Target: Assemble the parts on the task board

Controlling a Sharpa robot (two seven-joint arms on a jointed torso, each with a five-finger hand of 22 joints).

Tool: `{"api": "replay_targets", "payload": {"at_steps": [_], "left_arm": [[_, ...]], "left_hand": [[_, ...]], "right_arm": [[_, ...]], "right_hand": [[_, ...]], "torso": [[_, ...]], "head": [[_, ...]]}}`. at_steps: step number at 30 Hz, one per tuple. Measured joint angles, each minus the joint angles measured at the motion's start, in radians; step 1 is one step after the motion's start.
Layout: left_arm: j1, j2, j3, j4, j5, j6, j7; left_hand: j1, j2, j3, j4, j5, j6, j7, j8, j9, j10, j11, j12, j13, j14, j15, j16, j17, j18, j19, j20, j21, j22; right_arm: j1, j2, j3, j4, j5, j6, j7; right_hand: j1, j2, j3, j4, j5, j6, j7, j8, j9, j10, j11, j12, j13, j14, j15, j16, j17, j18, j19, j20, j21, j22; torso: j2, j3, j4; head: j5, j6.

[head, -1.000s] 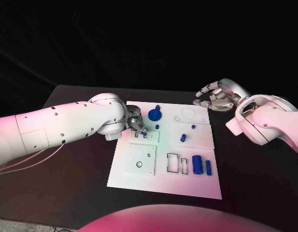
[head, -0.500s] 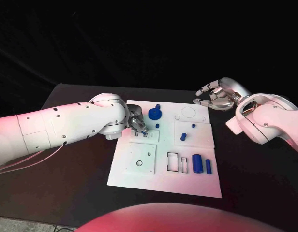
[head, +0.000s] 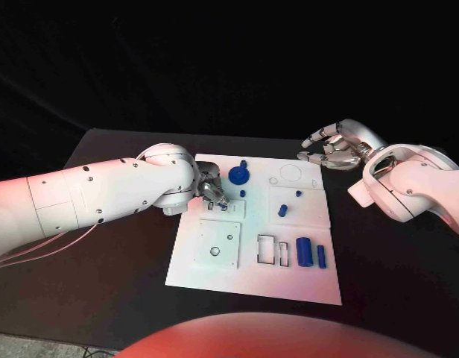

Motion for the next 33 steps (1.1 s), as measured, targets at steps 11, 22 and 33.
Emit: {"api": "replay_targets", "payload": {"at_steps": [11, 22, 33], "left_arm": [[0.000, -0.001, 0.000, 0.000, 0.009, 0.007, 0.000], [0.000, 0.000, 0.000, 0.000, 0.019, 0.012, -0.001], [0.000, -0.001, -0.001, 0.002, 0.022, 0.029, -0.002]], "left_hand": [[-0.001, -0.001, 0.000, 0.000, -0.002, 0.001, 0.000, 0.000, 0.000, 0.000, 0.000, 0.000, -0.001, 0.000, 0.000, 0.000, 0.000, 0.000, 0.000, 0.000, 0.000, 0.000], [-0.005, -0.005, 0.000, 0.000, 0.000, 0.005, -0.002, 0.004, 0.000, 0.000, 0.000, 0.000, -0.001, 0.000, 0.000, 0.000, 0.000, 0.000, 0.000, 0.000, 0.000, 0.000], [-0.003, -0.003, 0.000, 0.000, 0.000, 0.007, -0.004, 0.004, -0.001, 0.000, 0.000, 0.000, -0.002, 0.000, 0.000, 0.000, 0.000, 0.000, 0.000, 0.000, 0.000, 0.001]], "right_arm": [[-0.001, 0.001, 0.000, 0.000, 0.000, 0.000, 0.000], [-0.002, 0.001, 0.000, -0.001, 0.000, 0.000, 0.000], [-0.002, 0.001, 0.000, -0.001, 0.000, 0.000, 0.000]], "right_hand": [[0.000, 0.000, 0.000, 0.000, 0.000, 0.000, 0.000, 0.000, 0.000, 0.000, 0.000, 0.000, 0.000, 0.000, 0.000, 0.000, 0.000, 0.000, 0.000, 0.000, 0.000, 0.000], [-0.004, -0.004, 0.003, -0.003, 0.000, 0.000, 0.000, 0.000, 0.001, 0.000, 0.000, 0.000, 0.000, 0.000, 0.000, 0.000, 0.000, 0.000, 0.000, 0.000, -0.004, 0.000], [-0.004, -0.004, 0.003, -0.003, 0.000, 0.000, 0.000, 0.000, 0.001, 0.000, 0.000, 0.000, 0.000, 0.000, 0.000, 0.000, 0.000, 0.000, 0.000, 0.000, -0.004, 0.000]], "torso": [[0.000, -0.0004, 0.0002], [0.000, -0.0010, 0.0004], [0.001, -0.0011, 0.0000]], "head": [[0.001, -0.001], [0.002, -0.003], [0.002, -0.006]]}}
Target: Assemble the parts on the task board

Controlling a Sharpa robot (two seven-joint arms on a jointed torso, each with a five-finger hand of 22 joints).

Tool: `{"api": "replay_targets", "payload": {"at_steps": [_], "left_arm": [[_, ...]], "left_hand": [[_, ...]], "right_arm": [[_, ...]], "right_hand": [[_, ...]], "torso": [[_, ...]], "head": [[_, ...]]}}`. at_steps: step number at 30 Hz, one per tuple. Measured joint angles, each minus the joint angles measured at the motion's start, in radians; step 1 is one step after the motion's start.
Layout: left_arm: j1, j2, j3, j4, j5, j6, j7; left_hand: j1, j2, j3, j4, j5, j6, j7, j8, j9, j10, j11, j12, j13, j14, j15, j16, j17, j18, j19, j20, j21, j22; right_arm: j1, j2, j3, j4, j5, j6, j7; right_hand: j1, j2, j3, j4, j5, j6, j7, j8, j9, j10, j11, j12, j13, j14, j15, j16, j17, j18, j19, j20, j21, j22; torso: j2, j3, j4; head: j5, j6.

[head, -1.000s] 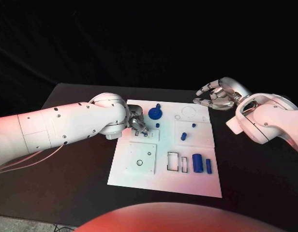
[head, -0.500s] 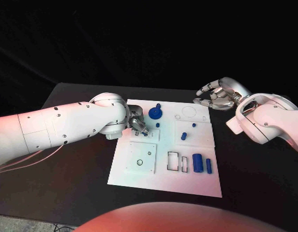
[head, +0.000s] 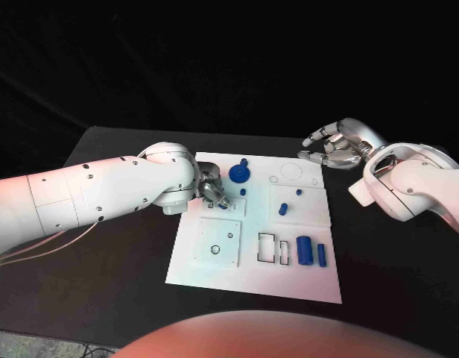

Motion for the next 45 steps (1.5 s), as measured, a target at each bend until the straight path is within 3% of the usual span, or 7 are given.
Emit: {"api": "replay_targets", "payload": {"at_steps": [37, 40, 42, 45], "left_arm": [[0.006, 0.042, -0.001, -0.048, 0.017, 0.038, -0.020], [0.006, 0.045, -0.001, -0.051, 0.018, 0.039, -0.022], [0.006, 0.048, -0.002, -0.053, 0.018, 0.039, -0.024], [0.006, 0.050, -0.002, -0.056, 0.020, 0.039, -0.026]], "left_hand": [[-0.012, 0.013, 0.000, 0.000, 0.002, 0.019, -0.002, 0.006, 0.002, 0.011, 0.000, -0.005, -0.002, 0.000, 0.000, 0.000, 0.000, 0.000, -0.004, -0.004, 0.000, 0.000], [-0.033, 0.015, -0.004, -0.004, -0.023, 0.025, -0.007, 0.007, 0.002, 0.020, -0.002, -0.005, -0.003, -0.003, -0.002, 0.000, 0.000, 0.000, -0.004, -0.004, 0.000, 0.000], [-0.052, 0.011, 0.049, -0.058, -0.055, 0.027, -0.011, 0.009, 0.002, 0.022, -0.004, -0.005, -0.005, -0.004, -0.004, 0.000, 0.000, 0.000, -0.004, -0.004, 0.000, 0.000], [-0.059, 0.015, 0.049, -0.058, -0.110, 0.027, -0.011, 0.008, -0.001, 0.024, -0.006, -0.005, -0.008, -0.004, -0.004, 0.000, 0.000, 0.000, -0.004, -0.004, 0.000, 0.000]], "right_arm": [[0.000, 0.001, 0.000, 0.000, 0.000, 0.000, 0.000], [0.000, 0.002, 0.000, 0.000, 0.000, 0.000, 0.000], [0.000, 0.002, 0.000, 0.000, 0.000, 0.000, 0.000], [0.000, 0.002, 0.000, 0.000, 0.000, 0.000, 0.000]], "right_hand": [[0.000, 0.000, 0.000, 0.000, 0.000, 0.000, 0.000, 0.000, 0.000, 0.000, 0.000, 0.000, 0.001, 0.000, 0.000, 0.000, 0.000, 0.000, 0.000, 0.000, 0.000, 0.000], [0.000, 0.000, 0.003, 0.003, 0.000, 0.000, 0.000, 0.004, 0.001, 0.000, 0.000, 0.000, 0.001, 0.000, 0.000, 0.000, 0.000, 0.000, 0.000, 0.000, 0.000, 0.000], [0.000, 0.000, 0.003, 0.003, 0.000, 0.000, 0.000, 0.004, 0.001, 0.000, 0.000, 0.000, 0.001, 0.000, 0.000, 0.000, 0.000, 0.000, 0.000, 0.000, 0.000, 0.000], [0.000, 0.000, 0.003, 0.003, 0.000, 0.000, 0.000, 0.004, 0.001, 0.000, 0.000, 0.000, 0.001, 0.000, 0.000, 0.000, 0.000, 0.000, 0.000, 0.000, 0.000, 0.000]], "torso": [[0.000, 0.0008, -0.0003], [0.000, 0.0008, -0.0004], [-0.001, 0.0008, -0.0008], [-0.001, 0.0007, -0.0007]], "head": [[-0.002, -0.010], [-0.002, -0.010], [-0.002, -0.010], [-0.002, -0.010]]}}
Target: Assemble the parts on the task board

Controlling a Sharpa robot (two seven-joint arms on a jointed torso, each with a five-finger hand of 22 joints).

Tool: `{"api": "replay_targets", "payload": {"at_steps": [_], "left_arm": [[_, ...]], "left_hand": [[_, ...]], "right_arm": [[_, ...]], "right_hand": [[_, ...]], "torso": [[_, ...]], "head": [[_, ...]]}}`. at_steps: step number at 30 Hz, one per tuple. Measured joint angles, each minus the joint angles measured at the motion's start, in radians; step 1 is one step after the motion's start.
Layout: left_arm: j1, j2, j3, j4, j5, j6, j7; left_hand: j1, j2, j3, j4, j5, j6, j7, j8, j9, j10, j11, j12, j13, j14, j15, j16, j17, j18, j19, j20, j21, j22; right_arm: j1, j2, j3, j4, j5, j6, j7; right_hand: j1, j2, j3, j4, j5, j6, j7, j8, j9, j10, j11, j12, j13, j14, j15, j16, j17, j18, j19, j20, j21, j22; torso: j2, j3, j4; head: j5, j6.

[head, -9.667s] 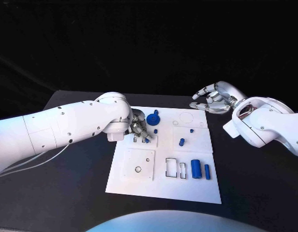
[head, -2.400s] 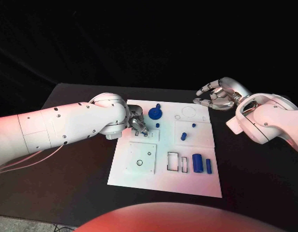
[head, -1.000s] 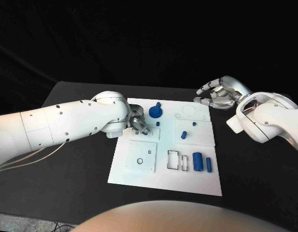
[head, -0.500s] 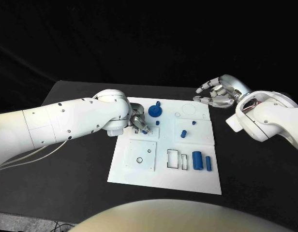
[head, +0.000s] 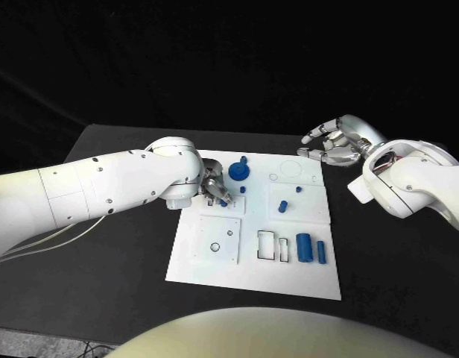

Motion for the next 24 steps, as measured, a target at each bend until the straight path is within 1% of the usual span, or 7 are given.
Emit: {"api": "replay_targets", "payload": {"at_steps": [1, 2, 3, 15, 19, 23, 24], "left_arm": [[0.000, 0.000, 0.000, -0.001, 0.001, 0.000, -0.001], [0.000, 0.001, 0.000, -0.001, 0.002, 0.000, -0.001], [0.000, 0.001, 0.000, -0.002, 0.002, 0.000, -0.001], [0.002, 0.002, -0.001, -0.007, 0.009, 0.005, -0.003], [0.002, 0.000, -0.001, -0.007, 0.011, 0.004, -0.003], [0.001, -0.003, -0.001, -0.006, 0.012, 0.002, -0.002], [0.001, -0.004, -0.001, -0.005, 0.012, 0.001, -0.002]], "left_hand": [[-0.007, 0.002, -0.003, -0.003, -0.013, 0.000, 0.000, 0.000, -0.002, 0.000, 0.000, -0.002, -0.001, 0.000, 0.000, 0.000, 0.000, 0.000, 0.000, 0.000, 0.000, 0.000], [-0.014, -0.004, 0.028, -0.034, -0.023, 0.000, 0.000, -0.003, -0.003, 0.000, 0.000, -0.004, -0.003, 0.002, -0.002, 0.000, 0.000, 0.000, 0.000, 0.000, 0.000, 0.000], [-0.016, -0.005, 0.034, -0.042, -0.033, 0.001, -0.001, -0.005, -0.005, 0.000, 0.000, -0.004, -0.003, 0.004, -0.004, 0.000, 0.000, 0.000, 0.000, 0.000, 0.000, 0.000], [-0.038, -0.020, 0.031, -0.045, -0.105, 0.011, -0.011, -0.015, -0.020, 0.000, 0.000, -0.004, 0.000, 0.000, -0.007, 0.000, 0.000, 0.000, 0.004, -0.004, 0.000, 0.000], [-0.054, -0.028, 0.006, -0.019, -0.146, 0.011, -0.021, -0.015, -0.022, 0.000, 0.000, -0.004, 0.002, 0.000, -0.007, 0.000, 0.000, 0.000, 0.004, -0.004, 0.000, 0.000], [-0.072, -0.037, -0.023, 0.017, -0.214, 0.013, -0.026, -0.015, -0.024, 0.000, 0.000, 0.001, 0.006, 0.000, -0.007, 0.000, 0.000, 0.000, 0.004, -0.004, 0.000, 0.000], [-0.078, -0.038, -0.032, 0.028, -0.219, 0.015, -0.025, -0.016, -0.024, 0.000, 0.000, 0.001, 0.007, 0.000, -0.007, 0.000, 0.000, 0.000, 0.004, -0.004, 0.000, 0.000]], "right_arm": [[0.000, 0.000, 0.000, 0.000, 0.000, 0.000, 0.000], [0.000, 0.000, 0.000, 0.000, 0.000, 0.000, 0.000], [0.000, 0.000, 0.000, 0.000, 0.000, 0.000, 0.000], [0.000, -0.001, 0.000, 0.000, 0.000, 0.000, 0.000], [0.000, -0.002, 0.000, 0.000, 0.001, 0.000, 0.001], [0.000, -0.002, 0.000, 0.000, 0.002, -0.001, 0.001], [0.000, -0.002, 0.000, 0.000, 0.003, -0.001, 0.002]], "right_hand": [[0.000, 0.000, 0.000, 0.000, 0.000, 0.000, 0.000, 0.000, 0.000, 0.000, 0.000, 0.000, 0.000, 0.000, 0.000, 0.000, 0.000, 0.000, 0.000, 0.000, 0.000, 0.000], [0.000, 0.000, 0.000, 0.000, 0.000, 0.000, 0.000, 0.000, 0.000, 0.000, 0.000, 0.000, 0.000, 0.000, 0.000, 0.000, 0.000, 0.000, 0.000, 0.000, 0.000, 0.000], [0.000, 0.000, 0.000, 0.000, 0.000, 0.000, 0.000, 0.000, 0.000, 0.000, 0.000, 0.000, 0.000, 0.000, 0.000, 0.000, 0.000, 0.000, 0.000, 0.000, 0.000, 0.000], [-0.006, -0.006, 0.000, 0.000, 0.000, 0.000, 0.000, 0.000, 0.000, 0.000, 0.000, 0.000, 0.000, 0.000, 0.000, 0.000, 0.000, 0.000, 0.000, 0.000, -0.006, 0.000], [-0.016, -0.002, 0.000, 0.000, 0.000, 0.000, 0.000, 0.000, 0.001, 0.000, 0.000, 0.000, 0.000, 0.000, 0.000, 0.000, 0.000, 0.000, 0.000, 0.000, -0.006, 0.000], [-0.036, 0.000, 0.000, 0.000, 0.000, 0.000, 0.000, 0.000, 0.003, 0.000, 0.000, 0.000, 0.000, 0.000, 0.000, 0.000, 0.000, 0.000, 0.000, 0.000, -0.006, 0.000], [-0.039, 0.002, 0.000, 0.000, 0.000, 0.000, 0.000, 0.000, 0.003, 0.000, 0.000, 0.000, 0.000, 0.000, 0.000, 0.000, 0.000, 0.000, 0.000, 0.000, -0.006, 0.000]], "torso": [[0.000, 0.0001, 0.0000], [0.000, 0.0001, 0.0000], [0.000, 0.0002, 0.0000], [0.000, 0.0003, 0.0001], [0.000, 0.0000, 0.0004], [0.000, -0.0002, 0.0009], [0.000, -0.0005, 0.0009]], "head": [[-0.001, 0.000], [-0.001, 0.000], [-0.001, 0.000], [-0.003, 0.002], [-0.004, 0.003], [-0.005, 0.003], [-0.005, 0.004]]}}
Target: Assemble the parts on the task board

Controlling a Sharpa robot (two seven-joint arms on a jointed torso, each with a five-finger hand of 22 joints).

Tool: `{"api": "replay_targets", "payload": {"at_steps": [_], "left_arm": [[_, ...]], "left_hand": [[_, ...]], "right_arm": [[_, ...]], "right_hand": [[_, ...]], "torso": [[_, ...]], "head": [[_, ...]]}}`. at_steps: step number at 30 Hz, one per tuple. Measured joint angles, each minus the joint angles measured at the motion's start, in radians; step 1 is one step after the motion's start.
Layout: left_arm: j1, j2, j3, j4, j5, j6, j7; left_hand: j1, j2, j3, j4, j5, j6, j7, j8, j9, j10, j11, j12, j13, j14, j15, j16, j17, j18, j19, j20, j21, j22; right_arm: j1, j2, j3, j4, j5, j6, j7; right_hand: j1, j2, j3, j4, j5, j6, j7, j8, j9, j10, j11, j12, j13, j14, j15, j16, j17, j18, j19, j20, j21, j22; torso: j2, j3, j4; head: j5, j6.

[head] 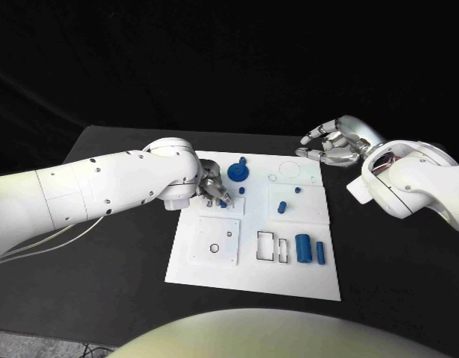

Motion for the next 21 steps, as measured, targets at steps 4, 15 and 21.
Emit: {"api": "replay_targets", "payload": {"at_steps": [4, 15, 21], "left_arm": [[-0.001, -0.005, -0.001, 0.005, 0.002, -0.005, 0.002], [-0.008, -0.035, 0.005, 0.036, 0.010, -0.013, 0.003], [-0.007, -0.059, 0.029, 0.056, 0.034, -0.022, 0.003]], "left_hand": [[-0.008, -0.008, -0.034, 0.034, 0.005, 0.005, 0.002, -0.002, 0.001, 0.000, 0.000, 0.003, 0.002, 0.000, 0.000, 0.000, 0.000, 0.000, 0.000, 0.000, 0.000, 0.000], [-0.003, -0.012, -0.154, 0.118, 0.089, 0.009, 0.005, 0.010, 0.018, 0.000, 0.000, 0.007, 0.004, 0.000, 0.000, 0.000, 0.000, 0.000, -0.004, -0.004, 0.000, 0.000], [0.026, -0.018, -0.206, 0.161, 0.081, -0.033, 0.013, -0.006, 0.015, -0.029, -0.002, -0.019, -0.016, 0.000, 0.000, 0.000, 0.000, 0.000, -0.004, -0.004, -0.017, 0.000]], "right_arm": [[0.000, 0.000, 0.000, -0.001, 0.003, -0.001, 0.001], [0.000, 0.000, 0.000, -0.002, 0.009, -0.002, 0.002], [-0.001, 0.002, 0.000, -0.003, 0.011, -0.003, 0.002]], "right_hand": [[-0.014, 0.001, 0.000, 0.000, 0.000, 0.000, 0.000, 0.004, 0.001, 0.000, 0.000, 0.000, 0.000, 0.000, 0.000, 0.000, 0.000, 0.000, 0.000, 0.000, 0.000, 0.000], [-0.036, 0.002, -0.003, 0.003, 0.000, 0.000, 0.000, 0.004, 0.003, 0.000, 0.000, 0.000, 0.000, 0.000, 0.000, 0.000, 0.000, 0.000, 0.000, 0.000, 0.000, 0.000], [-0.049, 0.007, -0.003, 0.003, 0.000, 0.000, 0.000, 0.008, 0.004, -0.003, -0.003, 0.000, 0.000, 0.000, 0.000, 0.000, 0.000, 0.000, 0.000, 0.000, -0.004, 0.000]], "torso": [[0.000, -0.0001, 0.0000], [0.000, 0.0004, 0.0003], [-0.001, 0.0004, 0.0014]], "head": [[0.000, 0.003], [-0.003, 0.012], [-0.007, 0.024]]}}
